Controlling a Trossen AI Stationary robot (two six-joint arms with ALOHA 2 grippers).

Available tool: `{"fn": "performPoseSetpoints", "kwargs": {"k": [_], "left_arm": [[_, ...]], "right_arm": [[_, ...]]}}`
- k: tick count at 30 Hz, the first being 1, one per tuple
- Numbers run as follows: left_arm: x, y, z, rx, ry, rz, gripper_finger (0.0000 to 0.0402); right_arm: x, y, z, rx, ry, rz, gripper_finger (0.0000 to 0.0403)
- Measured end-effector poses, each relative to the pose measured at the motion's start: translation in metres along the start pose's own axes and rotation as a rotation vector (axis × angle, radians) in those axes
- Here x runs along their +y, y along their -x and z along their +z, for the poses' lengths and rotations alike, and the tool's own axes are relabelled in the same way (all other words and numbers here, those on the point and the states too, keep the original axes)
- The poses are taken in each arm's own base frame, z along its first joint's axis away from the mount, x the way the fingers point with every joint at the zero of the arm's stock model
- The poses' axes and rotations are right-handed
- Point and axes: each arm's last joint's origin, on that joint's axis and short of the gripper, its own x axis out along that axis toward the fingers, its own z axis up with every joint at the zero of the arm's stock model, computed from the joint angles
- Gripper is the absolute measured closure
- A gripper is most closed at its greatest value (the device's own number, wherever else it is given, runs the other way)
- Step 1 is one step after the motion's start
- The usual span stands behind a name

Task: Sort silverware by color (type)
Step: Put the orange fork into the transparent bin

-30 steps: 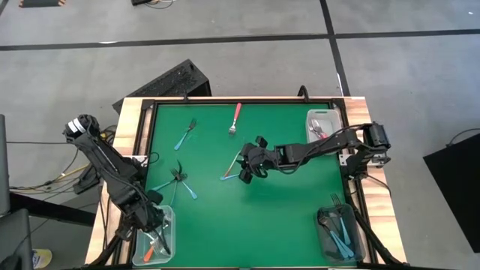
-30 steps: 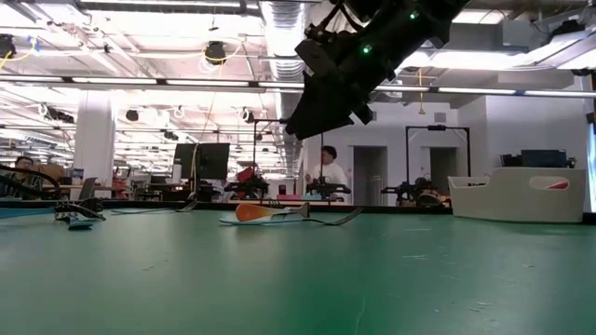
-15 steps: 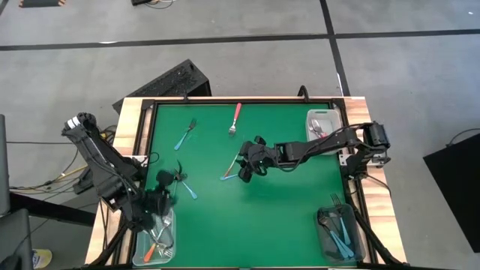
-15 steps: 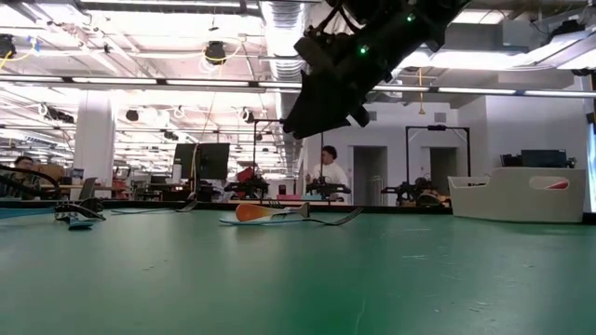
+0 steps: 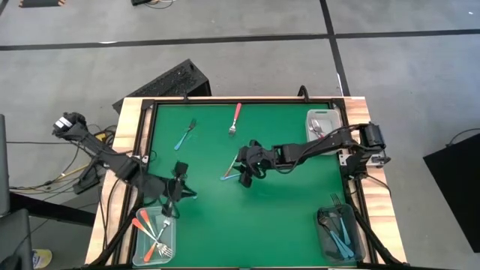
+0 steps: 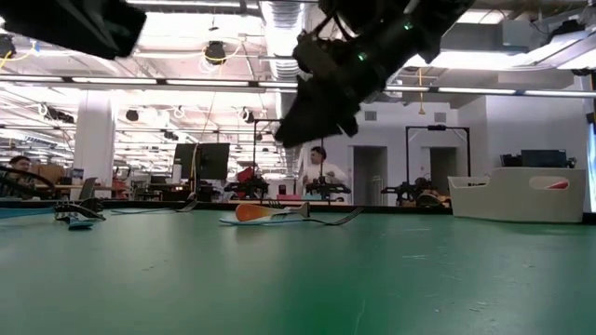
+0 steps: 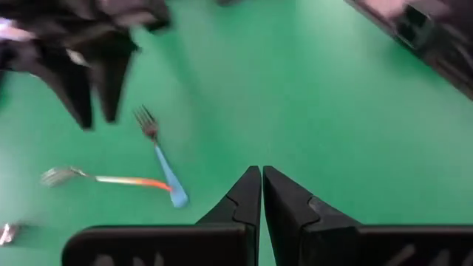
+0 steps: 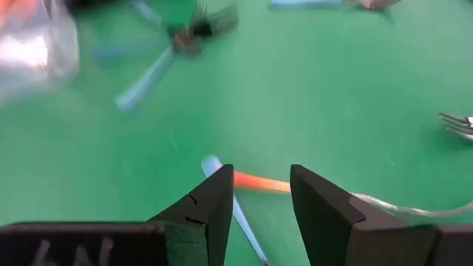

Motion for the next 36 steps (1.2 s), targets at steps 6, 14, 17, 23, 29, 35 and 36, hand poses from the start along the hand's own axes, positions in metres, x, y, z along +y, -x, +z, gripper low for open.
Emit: {"fn": "performPoseSetpoints", "kwargs": {"k": [6, 14, 17, 23, 29, 35, 36], "left_arm": [[0.029, -0.008, -0.024, -0.07, 0.068, 0.129, 0.0396], [0.059, -0.024, -0.039, -0.051, 0.258, 0.26, 0.0395], [0.067, -0.028, -0.043, -0.015, 0.266, 0.358, 0.0395], [0.071, -0.034, -0.047, 0.03, 0.273, 0.412, 0.0395], [0.068, -0.037, -0.049, 0.049, 0.25, 0.348, 0.0395], [0.066, -0.041, -0.051, 0.062, 0.256, 0.315, 0.0389], [0.066, -0.042, -0.051, 0.061, 0.257, 0.313, 0.0386]], "right_arm": [[-0.01, -0.015, -0.01, 0.048, 0.021, -0.073, 0.0243], [-0.059, -0.035, -0.005, 0.094, -0.317, -0.21, 0.0243], [-0.069, -0.034, -0.001, 0.106, -0.276, -0.223, 0.0243], [-0.071, -0.031, 0.003, 0.157, 0.209, -0.153, 0.0243], [-0.087, -0.041, 0.007, 0.233, 0.391, -0.044, 0.0243], [-0.093, -0.055, 0.008, 0.357, 0.407, -0.016, 0.0243], [-0.094, -0.058, 0.005, 0.394, 0.41, -0.009, 0.0243]]}}
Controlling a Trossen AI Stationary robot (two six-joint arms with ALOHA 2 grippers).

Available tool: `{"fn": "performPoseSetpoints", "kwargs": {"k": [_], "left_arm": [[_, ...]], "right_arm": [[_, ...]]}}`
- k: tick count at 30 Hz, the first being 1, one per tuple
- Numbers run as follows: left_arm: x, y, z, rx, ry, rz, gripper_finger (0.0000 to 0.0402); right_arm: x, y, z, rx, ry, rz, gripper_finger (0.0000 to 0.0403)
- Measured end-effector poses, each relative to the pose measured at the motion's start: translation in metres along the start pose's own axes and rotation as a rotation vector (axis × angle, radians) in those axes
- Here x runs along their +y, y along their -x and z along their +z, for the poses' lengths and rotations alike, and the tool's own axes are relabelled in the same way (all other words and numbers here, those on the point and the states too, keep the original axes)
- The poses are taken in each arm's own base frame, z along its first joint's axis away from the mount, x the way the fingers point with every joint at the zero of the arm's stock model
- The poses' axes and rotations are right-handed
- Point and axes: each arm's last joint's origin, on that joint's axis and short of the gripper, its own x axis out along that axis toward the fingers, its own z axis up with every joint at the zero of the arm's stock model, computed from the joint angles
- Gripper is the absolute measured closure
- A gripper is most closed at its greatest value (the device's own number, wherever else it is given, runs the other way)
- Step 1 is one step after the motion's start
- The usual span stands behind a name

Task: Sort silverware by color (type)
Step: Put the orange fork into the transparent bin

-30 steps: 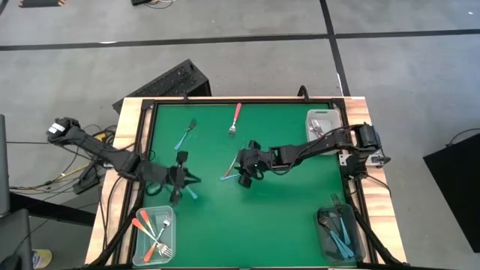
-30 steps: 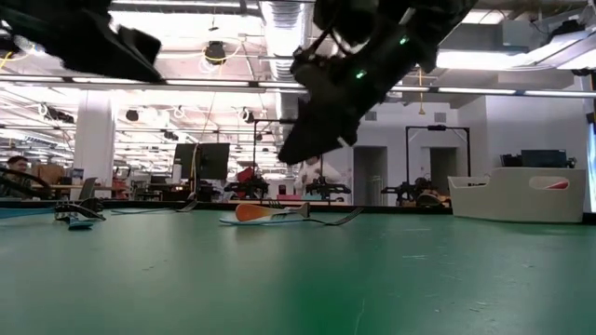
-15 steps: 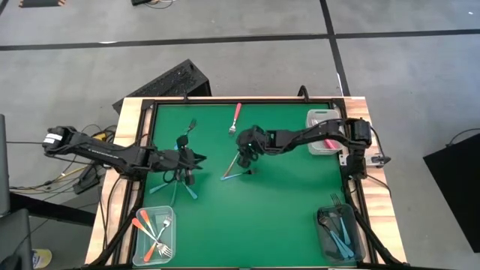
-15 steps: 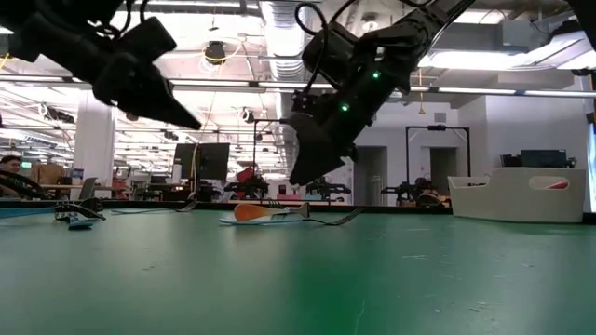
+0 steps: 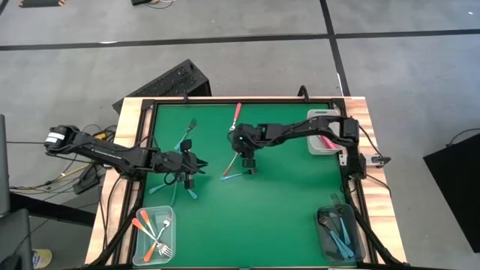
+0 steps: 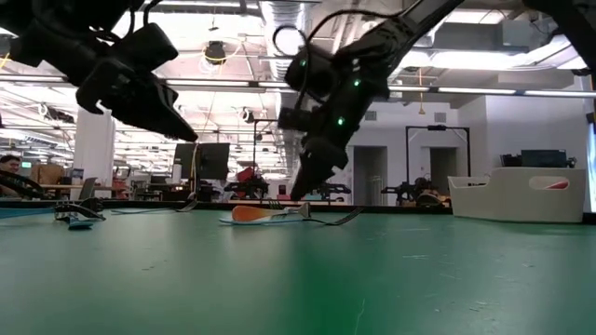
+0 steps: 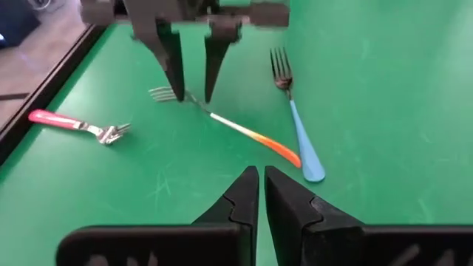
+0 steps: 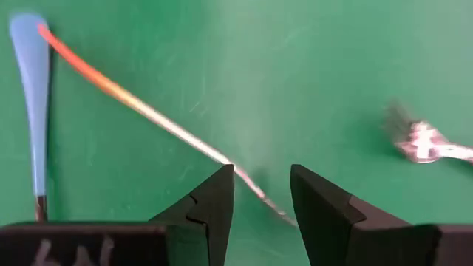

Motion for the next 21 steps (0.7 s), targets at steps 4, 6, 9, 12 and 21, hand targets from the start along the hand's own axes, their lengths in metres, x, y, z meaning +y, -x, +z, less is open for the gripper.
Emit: {"fn": "performPoseSetpoints", "kwargs": {"k": [4, 6, 9, 12, 21], "left_arm": [[-0.001, -0.003, 0.0, -0.003, -0.006, 0.011, 0.0366], [-0.001, -0.005, 0.001, -0.005, -0.022, 0.018, 0.0356], [-0.003, -0.011, 0.002, -0.02, -0.037, 0.018, 0.0342], [-0.005, -0.018, 0.0, -0.016, -0.036, 0.02, 0.0333], [-0.013, -0.045, -0.008, 0.0, -0.044, 0.043, 0.0328]], "right_arm": [[0.001, -0.012, -0.003, 0.086, 0.037, 0.027, 0.0243], [0.001, -0.016, -0.003, 0.11, 0.043, 0.035, 0.0246], [0.001, -0.018, -0.002, 0.127, 0.001, 0.038, 0.0264], [0.004, -0.016, 0.0, 0.122, -0.052, 0.033, 0.0304], [0.028, -0.011, 0.008, 0.104, -0.086, 0.049, 0.0378]]}}
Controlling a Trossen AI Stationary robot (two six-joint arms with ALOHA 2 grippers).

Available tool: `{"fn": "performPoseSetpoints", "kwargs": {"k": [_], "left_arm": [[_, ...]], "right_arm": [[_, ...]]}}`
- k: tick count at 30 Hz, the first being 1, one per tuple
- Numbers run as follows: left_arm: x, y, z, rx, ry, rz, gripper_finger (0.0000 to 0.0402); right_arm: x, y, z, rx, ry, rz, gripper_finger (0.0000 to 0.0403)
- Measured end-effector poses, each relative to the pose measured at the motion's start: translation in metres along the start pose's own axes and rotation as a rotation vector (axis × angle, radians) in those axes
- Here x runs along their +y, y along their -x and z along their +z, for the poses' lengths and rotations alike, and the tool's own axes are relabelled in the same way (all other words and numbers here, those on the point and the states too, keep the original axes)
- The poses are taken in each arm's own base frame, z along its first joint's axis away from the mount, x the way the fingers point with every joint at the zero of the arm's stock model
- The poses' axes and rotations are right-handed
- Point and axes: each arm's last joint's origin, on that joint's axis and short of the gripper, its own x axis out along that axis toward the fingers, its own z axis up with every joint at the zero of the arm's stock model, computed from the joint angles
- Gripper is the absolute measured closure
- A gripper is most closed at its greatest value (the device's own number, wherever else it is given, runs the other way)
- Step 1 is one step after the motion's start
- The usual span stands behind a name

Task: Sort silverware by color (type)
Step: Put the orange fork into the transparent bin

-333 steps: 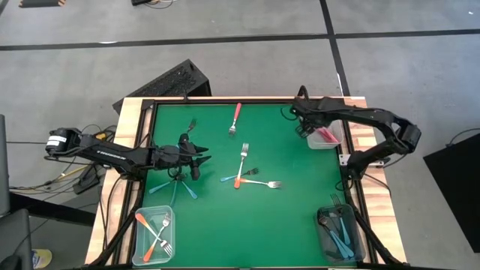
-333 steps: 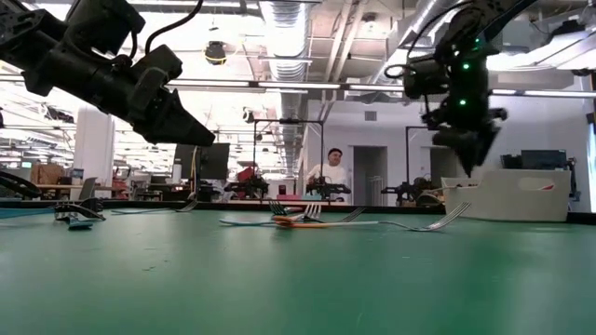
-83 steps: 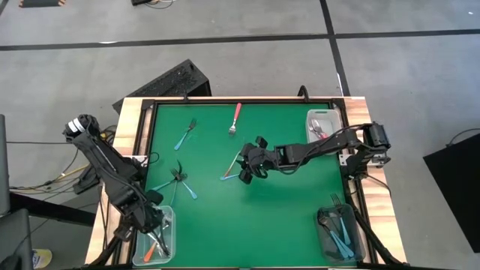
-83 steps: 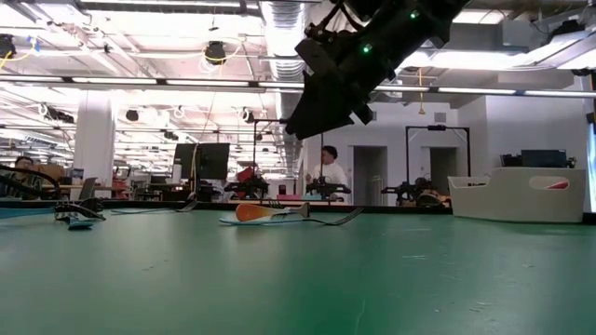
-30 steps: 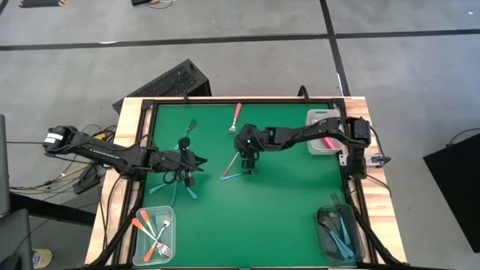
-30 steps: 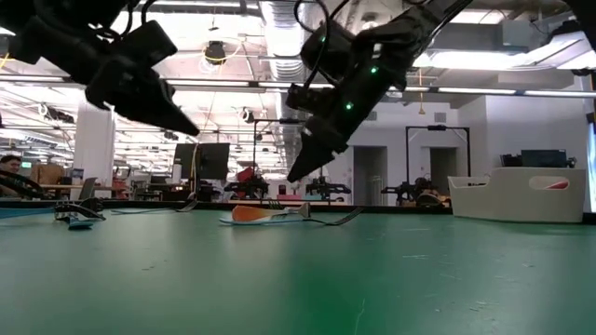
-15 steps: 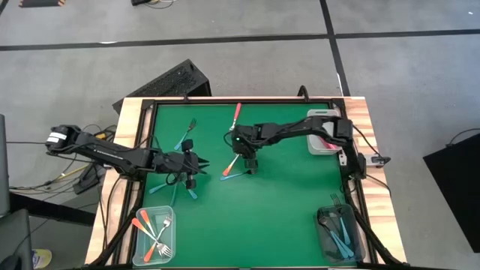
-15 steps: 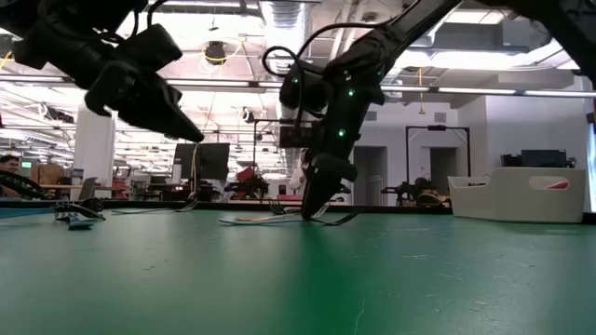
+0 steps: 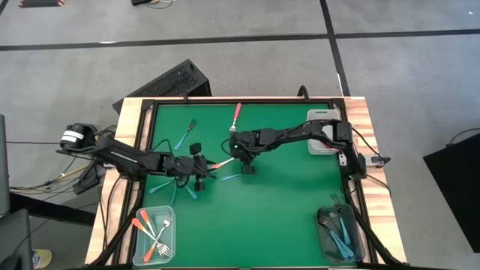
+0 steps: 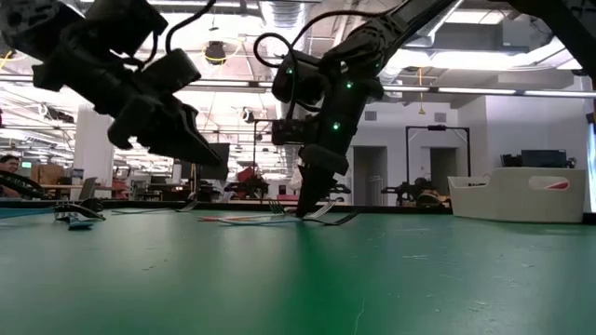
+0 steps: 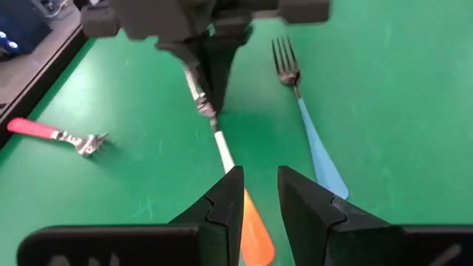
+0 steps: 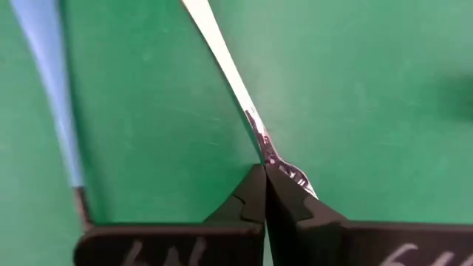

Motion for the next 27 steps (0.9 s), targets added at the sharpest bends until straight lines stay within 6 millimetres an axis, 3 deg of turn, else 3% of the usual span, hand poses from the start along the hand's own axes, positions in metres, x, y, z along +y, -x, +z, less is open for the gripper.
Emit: {"fn": "performPoseSetpoints", "kwargs": {"k": [10, 18, 23, 27], "left_arm": [[0.019, -0.04, 0.004, 0.019, 0.11, -0.023, 0.0324], [0.021, -0.081, 0.006, 0.065, 0.089, -0.005, 0.0266], [0.019, -0.101, 0.001, 0.117, 0.088, -0.03, 0.0237], [0.02, -0.111, 0.0, 0.124, 0.125, -0.029, 0.0239]], "right_arm": [[0.016, 0.011, 0.015, -0.043, -0.245, -0.007, 0.0352], [0.023, 0.044, 0.021, -0.077, -0.293, -0.143, 0.0351], [0.021, 0.065, 0.006, -0.082, -0.324, -0.175, 0.0351], [0.02, 0.077, -0.014, -0.125, -0.386, -0.191, 0.0351]]}}
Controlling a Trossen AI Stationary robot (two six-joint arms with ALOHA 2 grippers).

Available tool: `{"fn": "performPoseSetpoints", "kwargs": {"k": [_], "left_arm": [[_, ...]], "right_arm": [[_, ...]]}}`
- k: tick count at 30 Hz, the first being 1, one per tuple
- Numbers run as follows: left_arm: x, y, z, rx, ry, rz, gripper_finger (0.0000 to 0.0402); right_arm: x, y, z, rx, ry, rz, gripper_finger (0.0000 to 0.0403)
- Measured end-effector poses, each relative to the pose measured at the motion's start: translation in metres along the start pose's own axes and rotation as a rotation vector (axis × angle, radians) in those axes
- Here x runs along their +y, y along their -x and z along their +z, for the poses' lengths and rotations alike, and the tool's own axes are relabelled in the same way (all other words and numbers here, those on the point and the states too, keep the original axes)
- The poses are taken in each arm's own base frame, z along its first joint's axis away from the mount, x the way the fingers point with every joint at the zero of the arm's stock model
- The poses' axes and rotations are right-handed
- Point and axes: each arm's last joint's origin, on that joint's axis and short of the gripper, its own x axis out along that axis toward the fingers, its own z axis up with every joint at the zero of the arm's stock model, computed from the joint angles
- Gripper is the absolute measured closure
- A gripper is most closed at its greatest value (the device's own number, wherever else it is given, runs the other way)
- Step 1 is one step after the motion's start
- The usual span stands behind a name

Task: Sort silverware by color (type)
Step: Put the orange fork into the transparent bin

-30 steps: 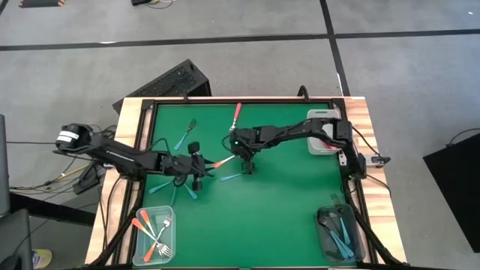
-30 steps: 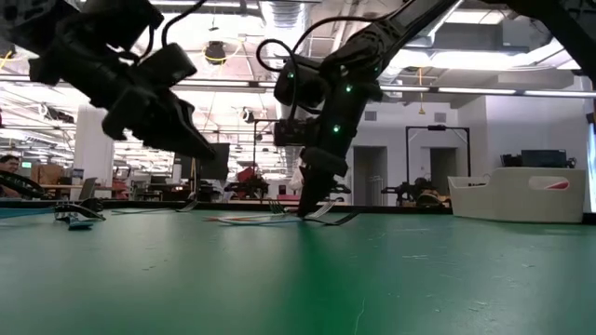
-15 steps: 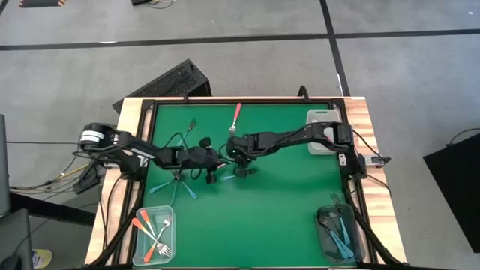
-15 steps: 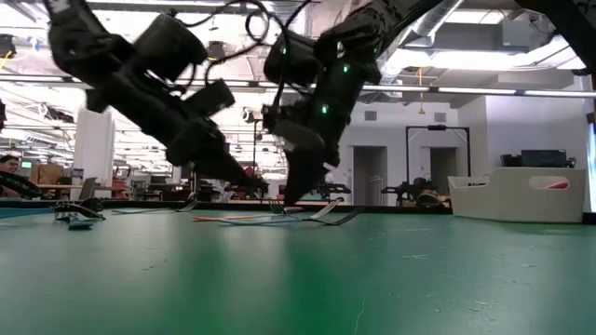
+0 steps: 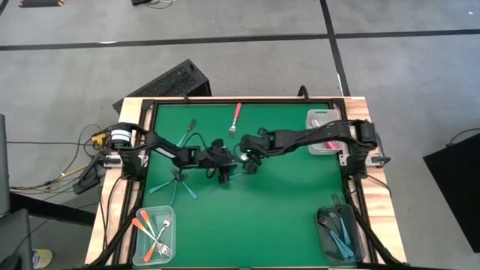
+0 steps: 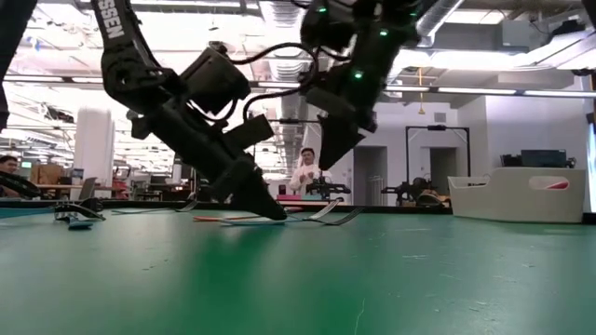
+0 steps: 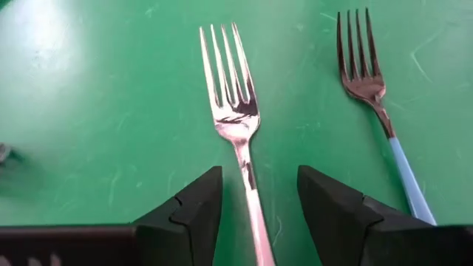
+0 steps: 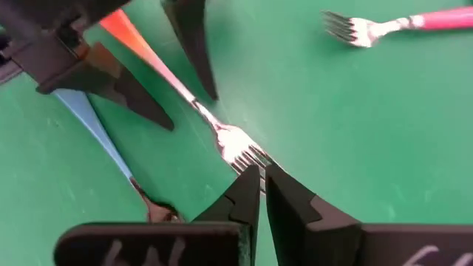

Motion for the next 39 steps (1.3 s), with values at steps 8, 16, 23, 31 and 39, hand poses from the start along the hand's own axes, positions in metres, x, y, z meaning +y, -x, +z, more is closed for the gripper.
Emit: {"fn": "performPoseSetpoints", "kwargs": {"k": [8, 16, 23, 31, 39], "left_arm": [[0.004, -0.003, -0.001, 0.001, 0.07, -0.01, 0.0356], [0.004, 0.011, 0.003, 0.052, -0.056, -0.013, 0.0394], [-0.004, 0.066, 0.018, 0.143, -0.289, -0.128, 0.0397], [-0.024, 0.153, 0.01, 0.259, -0.629, -0.46, 0.0395], [-0.034, 0.237, 0.012, 0.416, -0.643, -0.608, 0.0395]], "right_arm": [[-0.012, 0.008, -0.036, -0.206, -0.19, 0.071, 0.0351], [-0.018, 0.0, -0.047, -0.362, -0.27, 0.097, 0.0351], [-0.019, 0.003, -0.041, -0.424, -0.234, 0.103, 0.0351], [-0.02, 0.005, -0.038, -0.456, -0.214, 0.107, 0.0351], [-0.023, 0.004, -0.037, -0.46, -0.22, 0.101, 0.0351]]}}
